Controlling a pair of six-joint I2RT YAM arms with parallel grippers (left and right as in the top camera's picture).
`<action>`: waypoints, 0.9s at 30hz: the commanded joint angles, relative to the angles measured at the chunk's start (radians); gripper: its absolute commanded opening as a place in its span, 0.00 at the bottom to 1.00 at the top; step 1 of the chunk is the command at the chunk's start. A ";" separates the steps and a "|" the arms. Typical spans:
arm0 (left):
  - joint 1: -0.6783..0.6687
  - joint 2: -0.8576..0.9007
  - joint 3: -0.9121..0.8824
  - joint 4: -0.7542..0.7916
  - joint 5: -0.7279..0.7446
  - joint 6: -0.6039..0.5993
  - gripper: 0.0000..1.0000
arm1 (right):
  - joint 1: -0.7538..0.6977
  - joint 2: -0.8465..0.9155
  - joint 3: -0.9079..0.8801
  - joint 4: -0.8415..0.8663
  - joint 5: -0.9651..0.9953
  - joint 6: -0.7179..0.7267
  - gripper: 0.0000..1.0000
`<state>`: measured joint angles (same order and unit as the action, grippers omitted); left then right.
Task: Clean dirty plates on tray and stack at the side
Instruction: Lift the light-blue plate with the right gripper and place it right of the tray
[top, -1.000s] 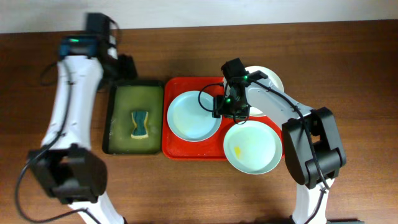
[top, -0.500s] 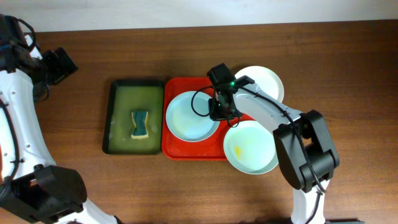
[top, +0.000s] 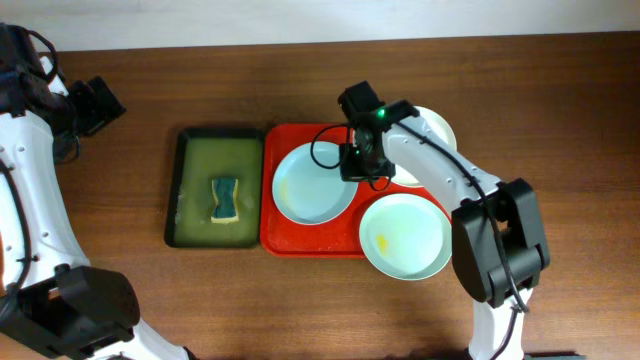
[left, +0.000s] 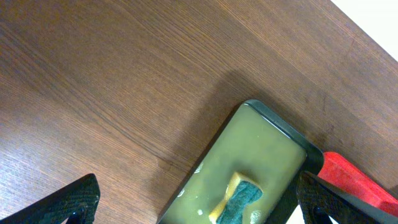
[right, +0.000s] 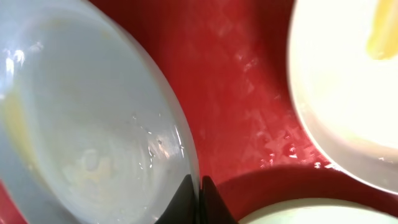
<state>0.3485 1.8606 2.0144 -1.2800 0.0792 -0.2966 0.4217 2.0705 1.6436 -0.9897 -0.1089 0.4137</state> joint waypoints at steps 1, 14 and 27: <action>0.001 -0.010 0.013 0.000 0.011 -0.010 0.99 | -0.012 -0.007 0.107 -0.074 -0.031 -0.025 0.04; 0.001 -0.010 0.013 0.000 0.011 -0.010 0.99 | 0.282 -0.003 0.236 0.347 0.468 0.092 0.04; 0.001 -0.010 0.013 0.000 0.011 -0.010 0.99 | 0.554 -0.002 0.236 1.058 0.966 -1.121 0.04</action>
<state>0.3485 1.8606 2.0144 -1.2800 0.0795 -0.2970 0.9386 2.0789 1.8618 0.0086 0.7845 -0.4526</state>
